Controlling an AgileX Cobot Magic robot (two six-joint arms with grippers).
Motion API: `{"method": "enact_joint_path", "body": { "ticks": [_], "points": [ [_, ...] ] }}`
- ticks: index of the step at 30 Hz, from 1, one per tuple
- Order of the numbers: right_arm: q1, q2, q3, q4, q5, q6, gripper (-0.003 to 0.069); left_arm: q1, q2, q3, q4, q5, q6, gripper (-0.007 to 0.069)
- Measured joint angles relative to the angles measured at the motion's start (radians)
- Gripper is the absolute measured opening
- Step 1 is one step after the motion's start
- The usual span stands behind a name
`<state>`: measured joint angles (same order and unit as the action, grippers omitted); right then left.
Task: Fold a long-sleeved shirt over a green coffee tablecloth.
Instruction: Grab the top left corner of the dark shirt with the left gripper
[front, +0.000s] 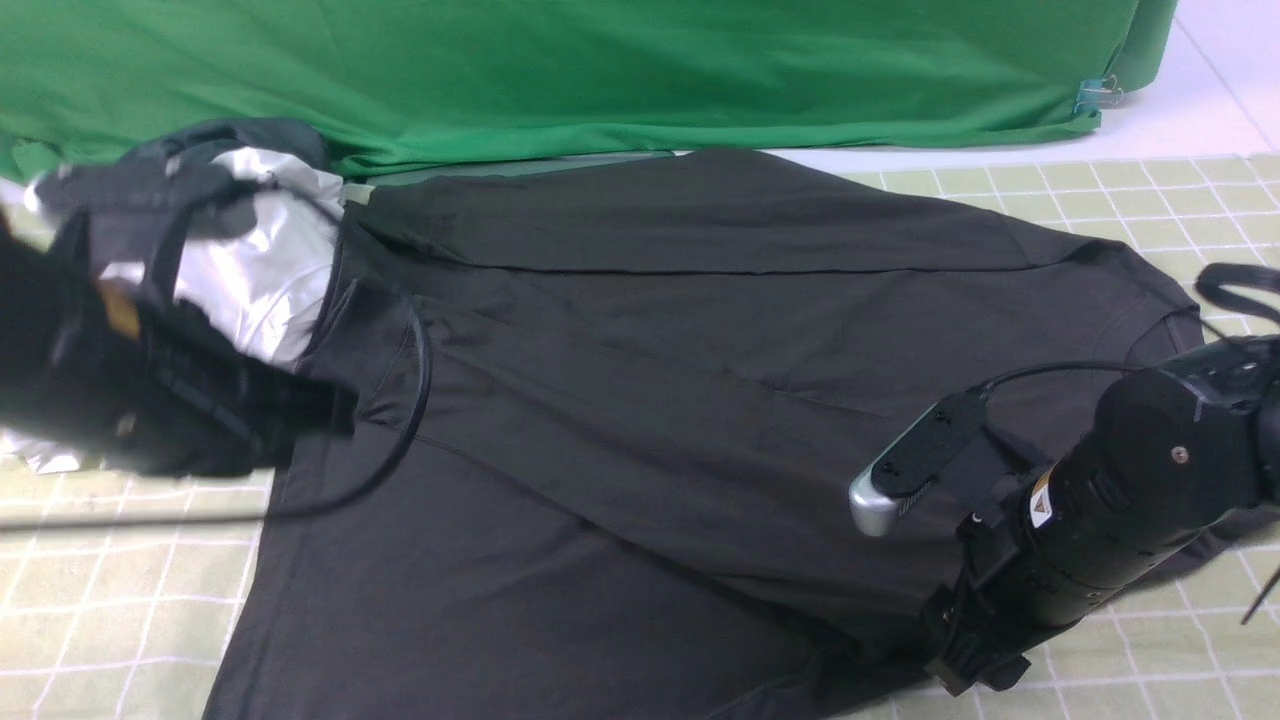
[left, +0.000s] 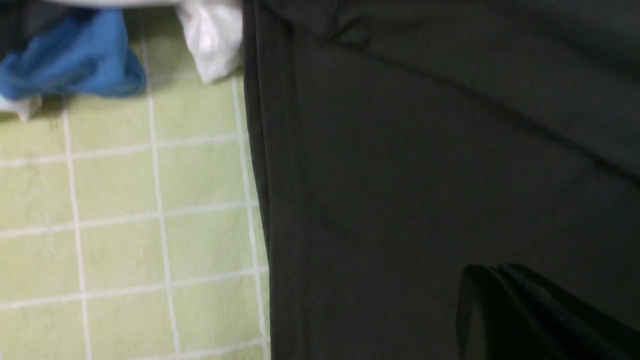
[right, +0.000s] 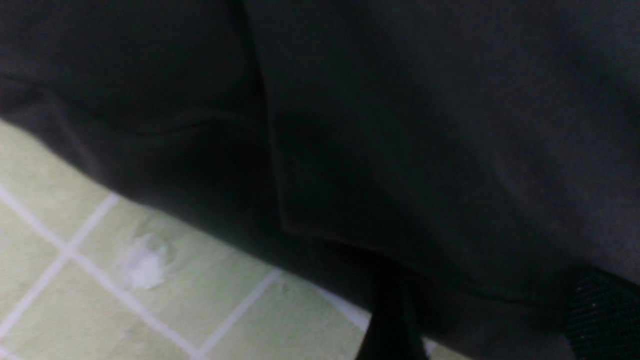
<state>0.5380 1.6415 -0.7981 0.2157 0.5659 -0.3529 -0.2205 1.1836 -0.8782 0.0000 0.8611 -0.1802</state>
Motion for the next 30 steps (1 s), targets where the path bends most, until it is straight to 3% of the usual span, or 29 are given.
{"method": "enact_joint_path", "body": {
  "ticks": [2,6,8,13,30],
  "points": [
    [0.0,0.008,0.0,-0.002,-0.007,0.0,0.0398,0.0,-0.024,0.036,0.0,-0.016,0.0,0.0002],
    [0.0,0.008,0.0,-0.004,-0.006,-0.001,0.012,0.0,-0.044,0.062,0.0,-0.041,0.0,0.0002],
    [0.0,0.008,0.0,-0.003,0.008,0.0,0.0042,0.0,-0.045,0.063,-0.007,-0.046,0.0,0.0002],
    [0.0,-0.024,0.001,-0.002,0.076,0.005,0.0009,0.0,-0.045,0.063,-0.035,-0.047,0.0,0.0006],
    [0.0,-0.33,0.222,-0.001,0.288,0.09,0.0009,0.0,-0.109,0.063,-0.094,0.056,0.003,0.0011]
  ]
}}
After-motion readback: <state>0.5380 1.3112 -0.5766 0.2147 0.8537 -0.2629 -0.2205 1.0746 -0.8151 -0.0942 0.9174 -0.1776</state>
